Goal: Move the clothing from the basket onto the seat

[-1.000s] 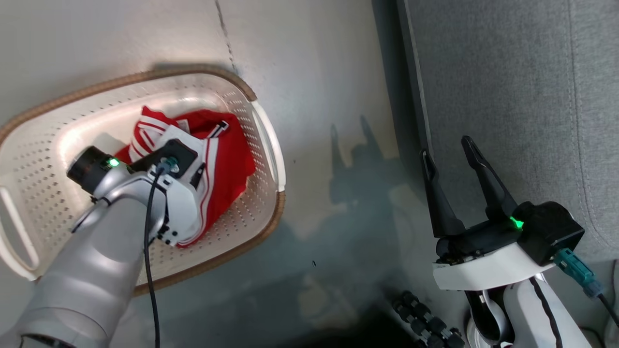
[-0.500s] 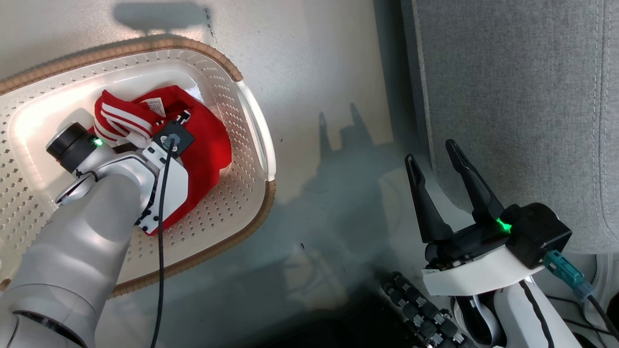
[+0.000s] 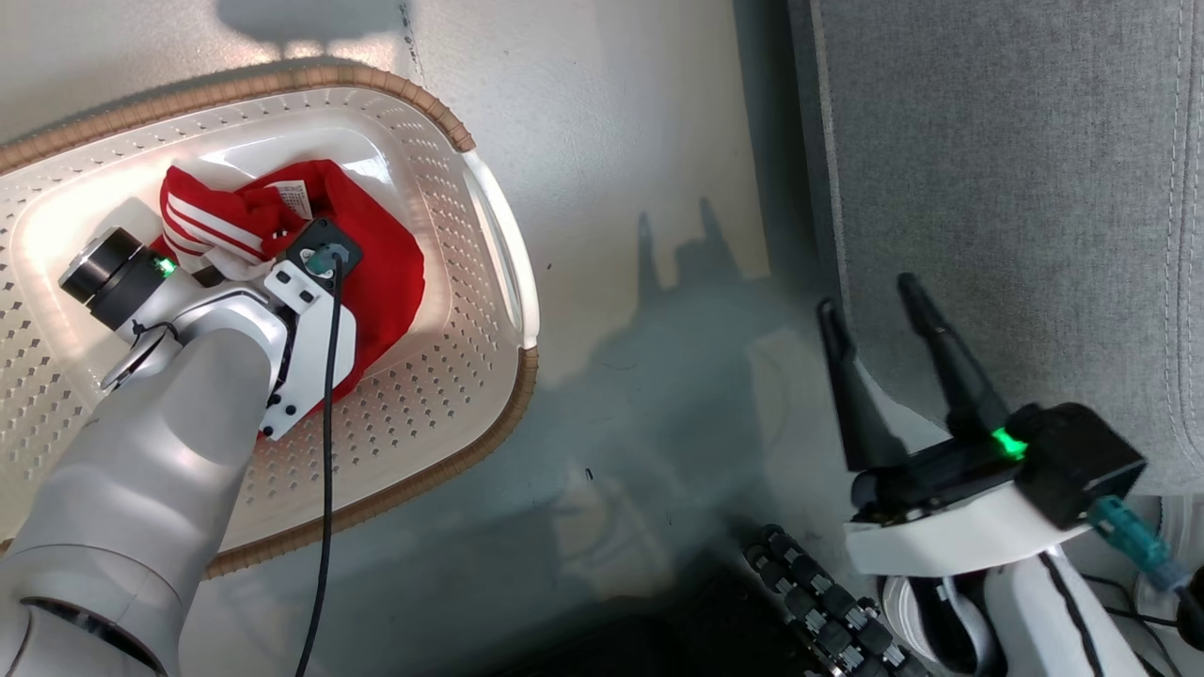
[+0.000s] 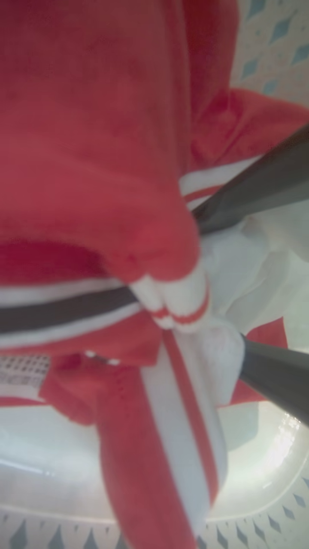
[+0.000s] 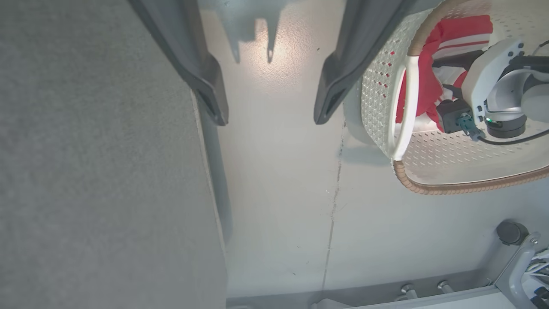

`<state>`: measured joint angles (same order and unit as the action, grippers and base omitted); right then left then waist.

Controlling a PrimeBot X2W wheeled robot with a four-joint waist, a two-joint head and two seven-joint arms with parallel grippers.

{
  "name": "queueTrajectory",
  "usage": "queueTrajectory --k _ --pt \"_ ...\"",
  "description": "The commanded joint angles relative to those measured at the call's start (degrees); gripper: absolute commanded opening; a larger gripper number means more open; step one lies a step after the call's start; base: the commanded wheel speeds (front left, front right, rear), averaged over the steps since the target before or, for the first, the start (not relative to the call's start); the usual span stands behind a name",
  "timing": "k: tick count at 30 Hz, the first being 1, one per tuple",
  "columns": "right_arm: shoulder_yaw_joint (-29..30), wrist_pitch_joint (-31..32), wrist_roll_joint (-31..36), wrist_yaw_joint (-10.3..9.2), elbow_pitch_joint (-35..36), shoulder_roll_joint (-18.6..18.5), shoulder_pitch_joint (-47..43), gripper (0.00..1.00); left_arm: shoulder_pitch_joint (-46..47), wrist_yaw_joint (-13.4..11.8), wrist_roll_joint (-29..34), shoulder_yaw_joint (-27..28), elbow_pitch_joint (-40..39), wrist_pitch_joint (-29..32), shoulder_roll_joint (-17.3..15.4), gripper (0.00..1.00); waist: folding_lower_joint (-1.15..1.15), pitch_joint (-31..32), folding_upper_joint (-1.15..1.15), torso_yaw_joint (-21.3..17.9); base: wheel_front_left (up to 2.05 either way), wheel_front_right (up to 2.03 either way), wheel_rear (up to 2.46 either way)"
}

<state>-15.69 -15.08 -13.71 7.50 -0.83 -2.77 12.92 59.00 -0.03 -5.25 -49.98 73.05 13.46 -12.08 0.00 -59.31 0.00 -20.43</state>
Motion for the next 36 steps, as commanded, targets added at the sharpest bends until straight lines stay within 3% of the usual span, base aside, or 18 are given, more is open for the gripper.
queueTrajectory --k 1,5,6,8,14,23,36 --pt "1.6 -0.1 -0.2 0.0 0.7 -0.2 -0.3 1.0 -0.6 -1.0 -0.2 -0.2 1.4 1.8 -2.5 1.0 0.0 -0.1 0.0 0.1 0.0 0.0 0.0" --pt "2.1 -0.1 0.3 -0.01 0.8 -0.1 -0.4 1.0 -1.0 -0.7 -0.7 -0.2 1.5 2.5 -2.2 1.0 0.0 -0.1 0.0 0.2 0.0 0.0 0.0" --pt "2.1 -0.1 0.5 -0.01 0.8 -0.2 -0.3 1.0 -1.1 -0.7 -1.0 -0.1 1.5 2.8 -2.2 0.84 0.0 -0.1 0.0 0.3 0.0 0.0 0.0" --pt "1.8 -0.1 1.4 -0.01 0.9 -0.2 0.1 1.0 -1.2 -1.0 -1.5 0.3 1.5 2.2 -2.4 0.0 0.0 0.0 0.0 0.3 0.0 0.0 0.0" --pt "3.0 -0.1 0.6 -0.01 0.7 -0.2 0.6 1.0 -2.0 0.4 -2.6 0.1 1.3 2.9 -3.9 0.0 0.0 1.3 0.0 -0.5 0.0 0.0 0.0" --pt "2.6 -0.1 0.1 -0.01 -0.6 -0.2 4.3 1.0 -2.9 0.5 -4.2 0.6 0.7 0.6 -3.1 0.0 0.0 4.9 0.0 -1.7 0.0 0.0 0.0" --pt "7.1 -0.1 4.3 -0.01 -5.1 -0.3 2.5 1.0 -11.6 0.0 -8.1 1.2 0.7 -9.0 4.6 0.0 0.0 22.0 0.0 5.6 0.0 0.0 0.0"
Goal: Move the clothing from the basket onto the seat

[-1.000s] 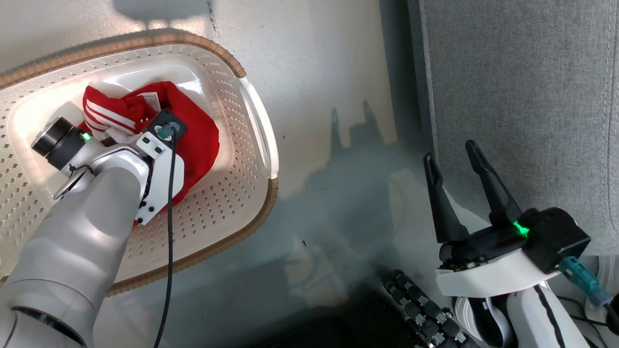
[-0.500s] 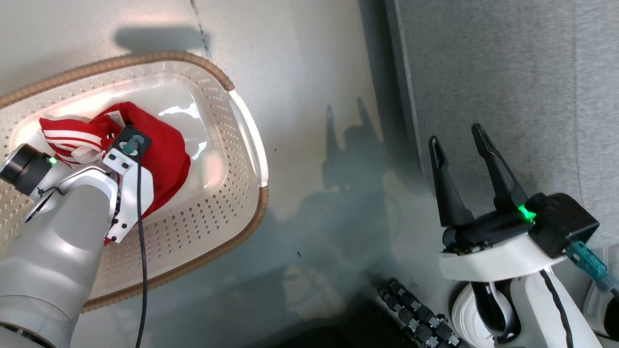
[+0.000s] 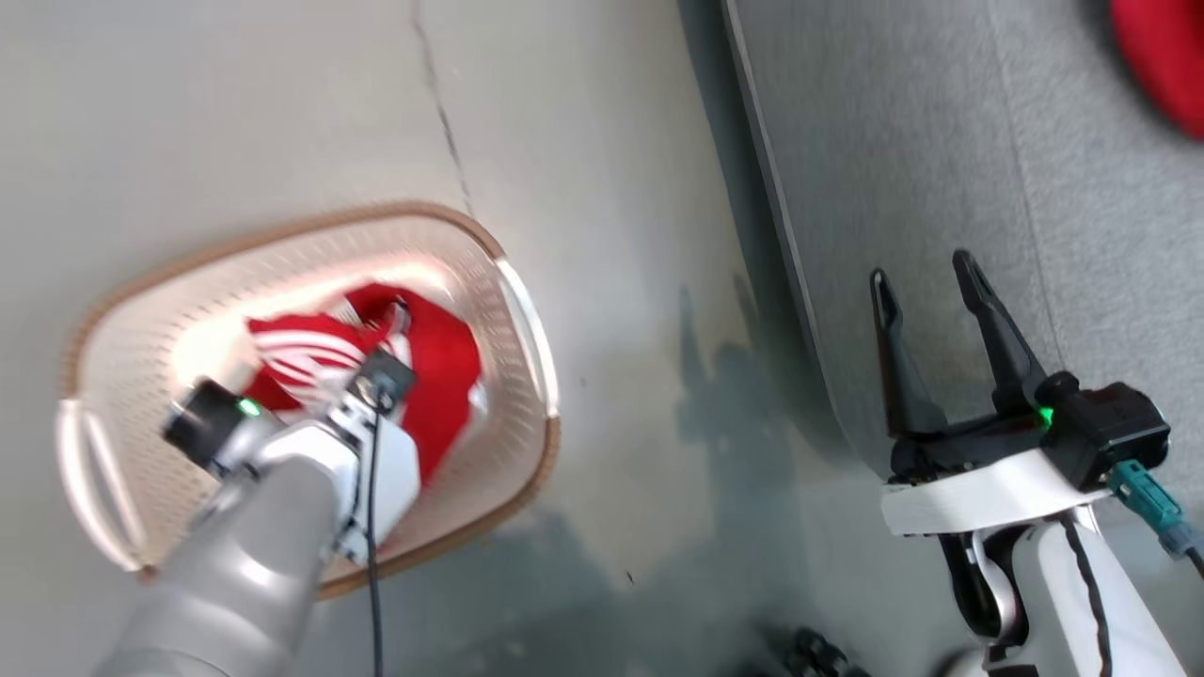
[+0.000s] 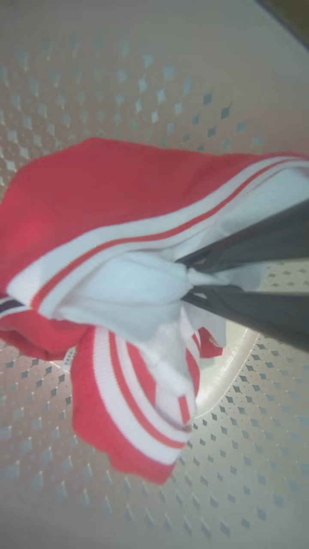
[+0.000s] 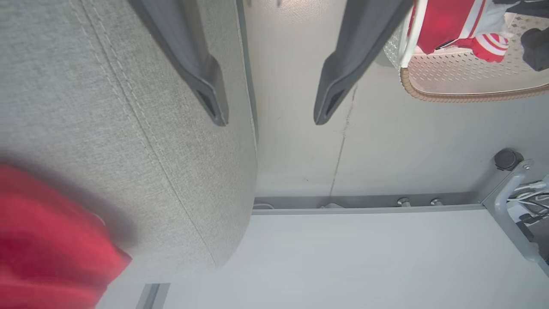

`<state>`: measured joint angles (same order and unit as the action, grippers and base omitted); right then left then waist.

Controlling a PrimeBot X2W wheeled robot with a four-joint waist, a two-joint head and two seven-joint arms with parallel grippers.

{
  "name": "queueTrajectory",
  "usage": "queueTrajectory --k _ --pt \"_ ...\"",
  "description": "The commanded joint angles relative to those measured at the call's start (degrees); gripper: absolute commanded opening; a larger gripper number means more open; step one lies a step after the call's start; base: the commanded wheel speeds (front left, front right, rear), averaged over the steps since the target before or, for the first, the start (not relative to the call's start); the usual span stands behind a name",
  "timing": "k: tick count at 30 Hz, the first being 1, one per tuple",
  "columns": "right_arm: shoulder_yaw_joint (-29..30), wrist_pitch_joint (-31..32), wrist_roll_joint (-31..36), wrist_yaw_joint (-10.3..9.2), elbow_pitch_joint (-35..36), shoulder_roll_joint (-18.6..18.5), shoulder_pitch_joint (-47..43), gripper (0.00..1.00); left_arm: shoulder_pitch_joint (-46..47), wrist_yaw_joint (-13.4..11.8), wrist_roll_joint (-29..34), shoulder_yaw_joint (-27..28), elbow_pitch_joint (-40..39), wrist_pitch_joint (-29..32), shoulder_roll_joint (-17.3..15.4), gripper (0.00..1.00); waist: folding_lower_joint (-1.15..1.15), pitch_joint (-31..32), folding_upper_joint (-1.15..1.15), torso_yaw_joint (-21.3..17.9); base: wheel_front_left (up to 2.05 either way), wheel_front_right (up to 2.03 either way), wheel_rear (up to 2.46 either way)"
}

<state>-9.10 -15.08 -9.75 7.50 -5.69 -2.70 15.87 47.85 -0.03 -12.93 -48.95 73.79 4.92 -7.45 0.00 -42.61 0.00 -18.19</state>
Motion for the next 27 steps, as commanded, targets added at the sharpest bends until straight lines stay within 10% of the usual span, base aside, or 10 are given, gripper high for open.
queueTrajectory --k 1,17,27 --pt "0.9 -0.1 0.7 -0.01 -0.5 -0.4 -0.8 1.0 -1.1 0.2 -0.8 0.4 0.0 -1.2 0.4 0.0 0.0 7.0 0.0 3.9 0.0 0.0 0.0" --pt "3.2 -0.1 -0.1 -0.01 -3.9 -3.1 -7.9 1.0 -9.1 1.0 -7.4 3.0 -2.1 -17.4 4.4 0.0 0.0 28.7 0.0 12.2 0.0 0.0 0.0" --pt "1.0 -0.1 -2.7 -0.01 -2.4 -5.2 -12.5 1.0 -14.8 0.8 -9.5 8.2 -20.6 -20.1 4.1 0.0 0.0 39.7 0.0 15.5 0.0 0.0 0.0"
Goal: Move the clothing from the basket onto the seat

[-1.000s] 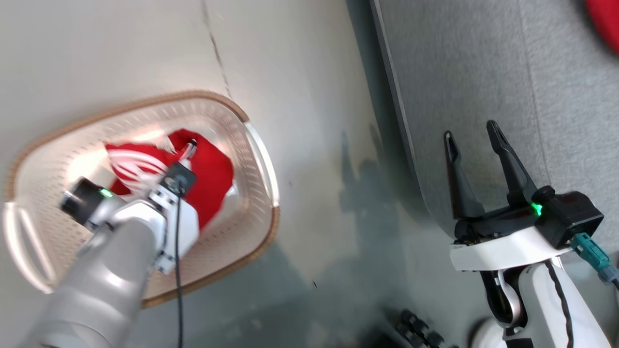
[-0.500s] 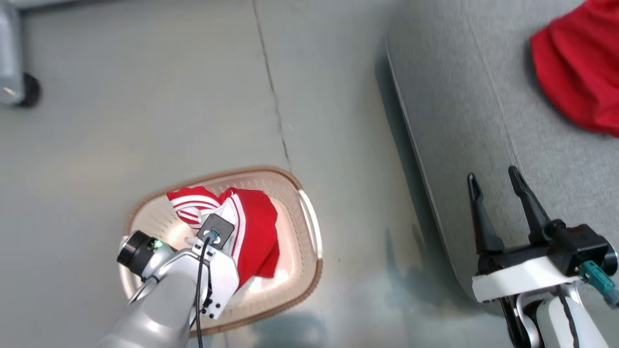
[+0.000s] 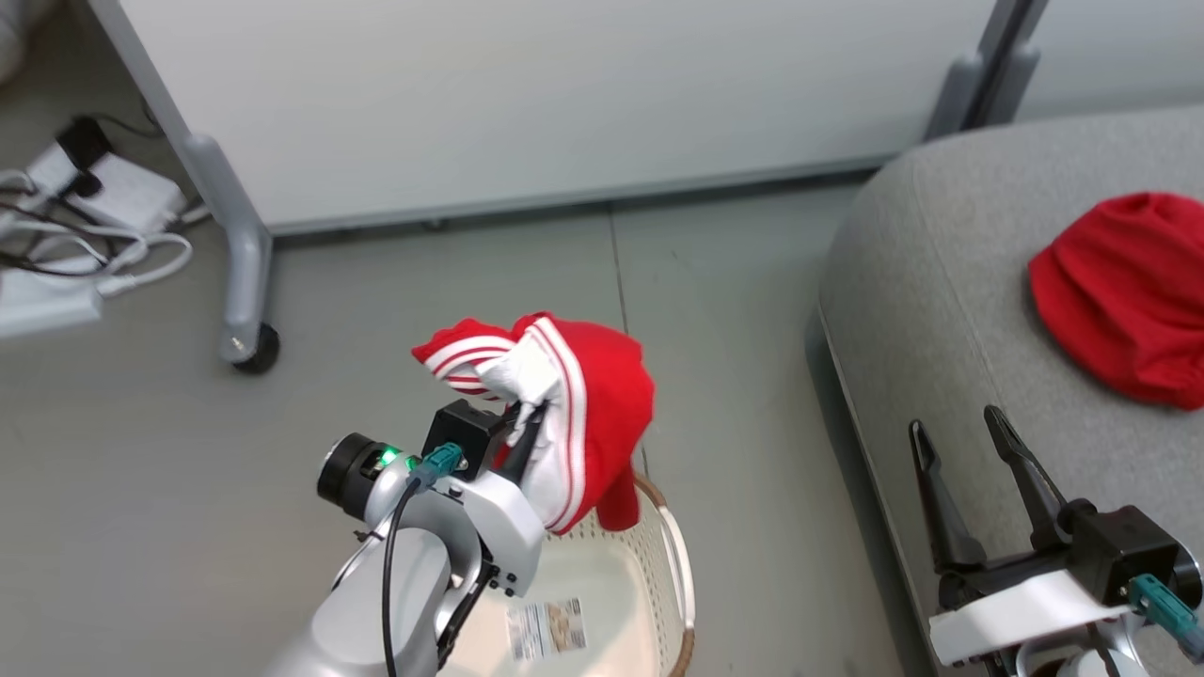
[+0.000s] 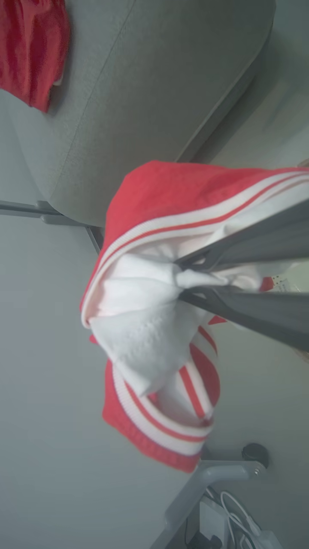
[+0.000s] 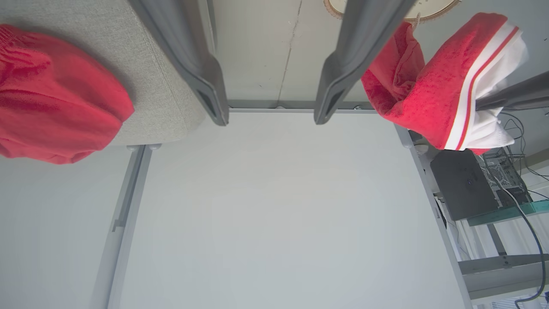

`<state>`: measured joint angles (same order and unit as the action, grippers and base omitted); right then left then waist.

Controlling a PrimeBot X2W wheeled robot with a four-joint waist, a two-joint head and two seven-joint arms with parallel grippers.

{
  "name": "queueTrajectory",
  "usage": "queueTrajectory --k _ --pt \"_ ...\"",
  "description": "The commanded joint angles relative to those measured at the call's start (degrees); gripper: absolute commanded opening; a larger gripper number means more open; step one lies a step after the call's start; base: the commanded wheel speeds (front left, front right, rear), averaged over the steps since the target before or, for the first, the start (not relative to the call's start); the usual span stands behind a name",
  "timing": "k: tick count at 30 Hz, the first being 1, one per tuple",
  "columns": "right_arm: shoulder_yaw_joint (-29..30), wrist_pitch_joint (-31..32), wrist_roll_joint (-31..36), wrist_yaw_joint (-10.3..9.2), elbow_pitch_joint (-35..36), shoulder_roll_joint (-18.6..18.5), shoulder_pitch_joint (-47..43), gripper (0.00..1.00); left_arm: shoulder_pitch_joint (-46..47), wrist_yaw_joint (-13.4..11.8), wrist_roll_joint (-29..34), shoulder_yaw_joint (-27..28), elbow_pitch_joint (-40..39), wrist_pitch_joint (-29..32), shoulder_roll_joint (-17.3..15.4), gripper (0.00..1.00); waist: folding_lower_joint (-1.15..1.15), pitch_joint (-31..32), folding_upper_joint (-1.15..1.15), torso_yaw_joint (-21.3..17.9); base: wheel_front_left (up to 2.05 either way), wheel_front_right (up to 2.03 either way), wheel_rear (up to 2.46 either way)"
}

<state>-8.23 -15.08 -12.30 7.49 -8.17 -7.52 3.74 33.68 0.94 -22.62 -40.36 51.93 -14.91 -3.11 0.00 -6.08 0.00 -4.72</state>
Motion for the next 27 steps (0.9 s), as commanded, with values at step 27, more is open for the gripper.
queueTrajectory --k 27 --pt "-0.3 -0.1 -1.5 0.01 1.5 -1.0 -5.2 1.0 -17.8 2.7 7.7 19.8 -53.7 -0.3 0.2 0.0 0.0 9.9 0.0 2.7 0.0 0.0 0.0"
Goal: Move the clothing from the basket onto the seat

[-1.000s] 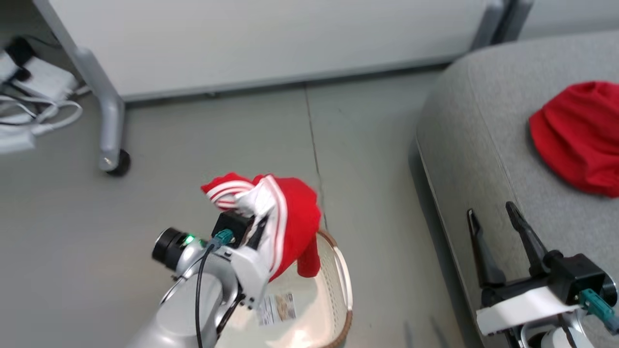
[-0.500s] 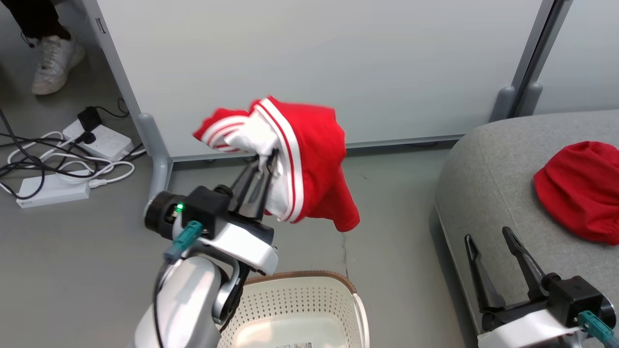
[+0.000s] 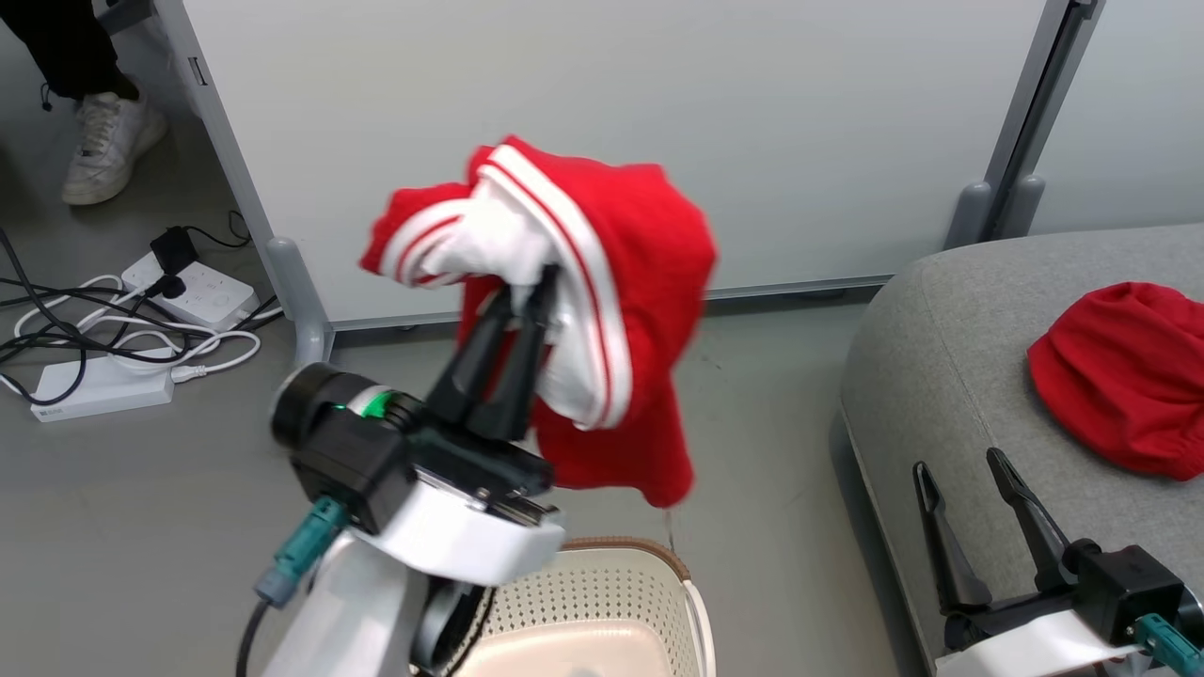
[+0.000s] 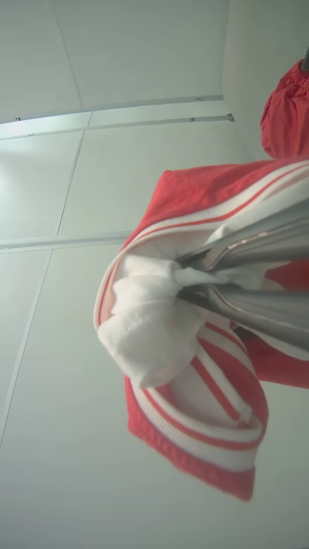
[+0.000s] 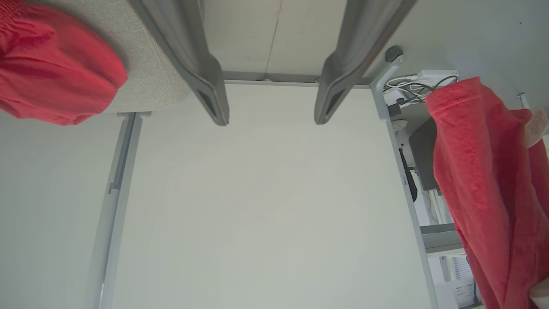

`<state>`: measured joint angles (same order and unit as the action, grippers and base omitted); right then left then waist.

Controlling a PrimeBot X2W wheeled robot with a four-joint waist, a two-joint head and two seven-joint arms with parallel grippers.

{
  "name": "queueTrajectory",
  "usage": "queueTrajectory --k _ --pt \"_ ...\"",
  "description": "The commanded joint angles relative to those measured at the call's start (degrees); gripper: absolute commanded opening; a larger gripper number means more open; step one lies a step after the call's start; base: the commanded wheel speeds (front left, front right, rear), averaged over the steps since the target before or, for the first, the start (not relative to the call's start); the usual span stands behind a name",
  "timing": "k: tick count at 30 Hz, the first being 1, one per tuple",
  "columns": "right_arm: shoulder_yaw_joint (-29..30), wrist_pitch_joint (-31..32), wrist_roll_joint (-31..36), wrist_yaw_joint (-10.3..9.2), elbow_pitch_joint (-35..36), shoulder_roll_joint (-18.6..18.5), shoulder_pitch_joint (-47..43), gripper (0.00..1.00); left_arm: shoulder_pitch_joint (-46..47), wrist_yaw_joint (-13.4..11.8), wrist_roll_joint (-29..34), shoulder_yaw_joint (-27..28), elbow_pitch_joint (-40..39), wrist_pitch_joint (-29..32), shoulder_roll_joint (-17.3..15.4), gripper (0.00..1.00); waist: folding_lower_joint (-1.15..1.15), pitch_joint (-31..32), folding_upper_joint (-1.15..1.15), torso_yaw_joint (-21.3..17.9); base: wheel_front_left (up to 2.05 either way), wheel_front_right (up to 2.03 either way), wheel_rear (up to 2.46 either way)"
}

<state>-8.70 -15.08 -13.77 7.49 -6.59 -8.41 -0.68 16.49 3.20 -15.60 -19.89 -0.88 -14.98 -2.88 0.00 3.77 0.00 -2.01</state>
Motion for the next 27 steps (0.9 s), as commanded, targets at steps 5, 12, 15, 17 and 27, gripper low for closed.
queueTrajectory --k 5,12,15,17,27 --pt "0.3 -0.1 0.0 0.01 -0.1 0.0 -0.8 1.0 -1.2 1.1 -1.5 -3.9 -2.8 -0.2 -0.1 0.0 0.0 0.3 0.0 -0.1 0.0 0.0 0.0" --pt "0.2 -0.1 -0.1 0.01 -0.2 -0.1 -0.4 1.0 -2.4 2.9 -2.7 -10.0 -1.8 -0.2 -0.1 0.0 0.0 0.4 0.0 -0.6 0.0 0.0 0.0" --pt "0.2 -0.1 -0.2 0.01 -0.1 0.2 -0.3 1.0 -3.2 3.3 -3.3 -11.0 -1.6 -0.2 -0.1 0.0 0.0 0.2 0.0 -0.9 0.0 0.0 0.0" --pt "0.2 -0.1 -0.2 0.01 0.0 0.3 -0.3 1.0 -3.4 3.7 -3.6 -11.1 -2.0 -0.2 -0.1 0.0 0.0 0.0 0.0 -1.1 0.0 0.0 0.0" --pt "0.4 -0.1 -0.2 0.01 0.0 0.4 -0.2 1.0 -3.0 4.1 -3.8 -10.5 -2.5 -0.2 -0.1 0.0 0.0 0.0 0.0 -1.1 0.0 0.0 0.0"
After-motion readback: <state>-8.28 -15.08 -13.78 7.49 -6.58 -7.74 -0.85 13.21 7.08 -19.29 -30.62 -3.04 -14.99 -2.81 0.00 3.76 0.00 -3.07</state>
